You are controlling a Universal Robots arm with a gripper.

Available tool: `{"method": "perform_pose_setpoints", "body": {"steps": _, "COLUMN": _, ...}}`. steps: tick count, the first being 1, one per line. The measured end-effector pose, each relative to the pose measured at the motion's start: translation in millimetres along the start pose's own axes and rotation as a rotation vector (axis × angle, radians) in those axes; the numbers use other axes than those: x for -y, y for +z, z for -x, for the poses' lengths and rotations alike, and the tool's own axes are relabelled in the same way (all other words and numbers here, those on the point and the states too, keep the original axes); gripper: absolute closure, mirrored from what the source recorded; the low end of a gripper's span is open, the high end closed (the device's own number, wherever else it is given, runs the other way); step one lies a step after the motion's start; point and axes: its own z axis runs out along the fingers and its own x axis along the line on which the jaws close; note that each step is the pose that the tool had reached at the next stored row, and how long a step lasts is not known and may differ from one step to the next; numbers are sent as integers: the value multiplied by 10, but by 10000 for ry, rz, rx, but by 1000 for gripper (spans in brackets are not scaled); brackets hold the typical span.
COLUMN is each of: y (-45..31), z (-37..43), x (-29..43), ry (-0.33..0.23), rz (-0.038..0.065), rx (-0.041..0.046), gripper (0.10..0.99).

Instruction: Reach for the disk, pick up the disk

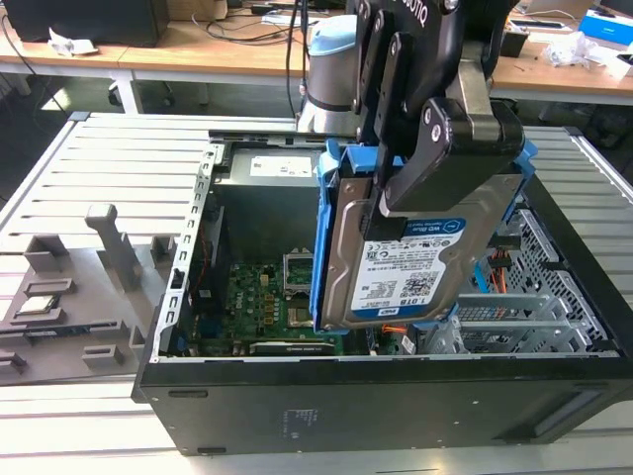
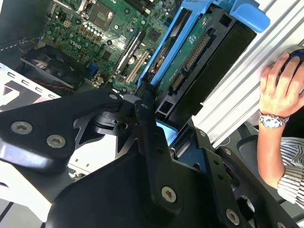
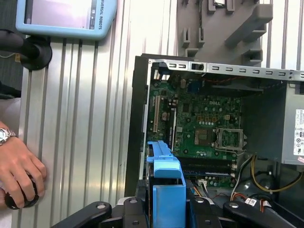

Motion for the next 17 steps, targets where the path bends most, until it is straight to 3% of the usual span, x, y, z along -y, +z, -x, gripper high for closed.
{"method": "perform_pose_setpoints", "body": {"steps": 17, "y": 1, "z": -149, "x": -10, "ry": 1, "rz": 0, "rx": 1, "gripper": 722}}
